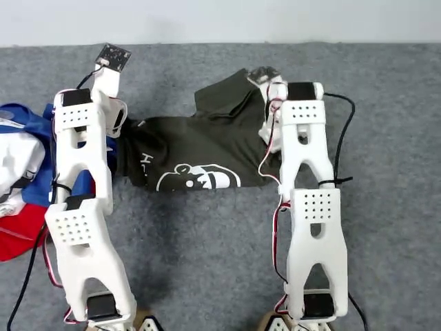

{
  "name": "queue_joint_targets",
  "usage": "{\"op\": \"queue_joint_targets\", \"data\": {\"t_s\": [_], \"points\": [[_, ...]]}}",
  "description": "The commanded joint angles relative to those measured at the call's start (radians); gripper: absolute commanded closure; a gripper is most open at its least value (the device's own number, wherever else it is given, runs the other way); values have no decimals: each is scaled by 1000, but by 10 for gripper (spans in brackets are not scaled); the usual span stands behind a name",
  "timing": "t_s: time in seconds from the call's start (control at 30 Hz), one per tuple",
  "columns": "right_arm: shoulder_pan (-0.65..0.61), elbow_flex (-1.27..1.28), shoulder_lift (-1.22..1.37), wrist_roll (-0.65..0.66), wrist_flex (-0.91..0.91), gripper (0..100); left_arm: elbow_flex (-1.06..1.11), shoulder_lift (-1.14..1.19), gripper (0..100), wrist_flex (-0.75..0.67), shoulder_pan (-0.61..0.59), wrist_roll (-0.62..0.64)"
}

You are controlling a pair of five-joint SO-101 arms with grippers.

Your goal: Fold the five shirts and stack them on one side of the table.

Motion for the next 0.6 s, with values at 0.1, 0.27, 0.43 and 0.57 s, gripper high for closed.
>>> {"op": "queue_joint_targets", "data": {"t_s": [0.1, 0.27, 0.43, 0.57], "points": [[27, -66, 116, 0, -59, 733, -44, -20, 830, 6, 6, 5], [33, -189, 182, 60, -4, 974, -44, -20, 830, 6, 6, 5], [61, -269, 183, 68, 71, 991, -44, -20, 830, 8, 6, 5], [114, -258, 108, 68, 73, 990, -101, -20, 830, 104, 17, 6]]}}
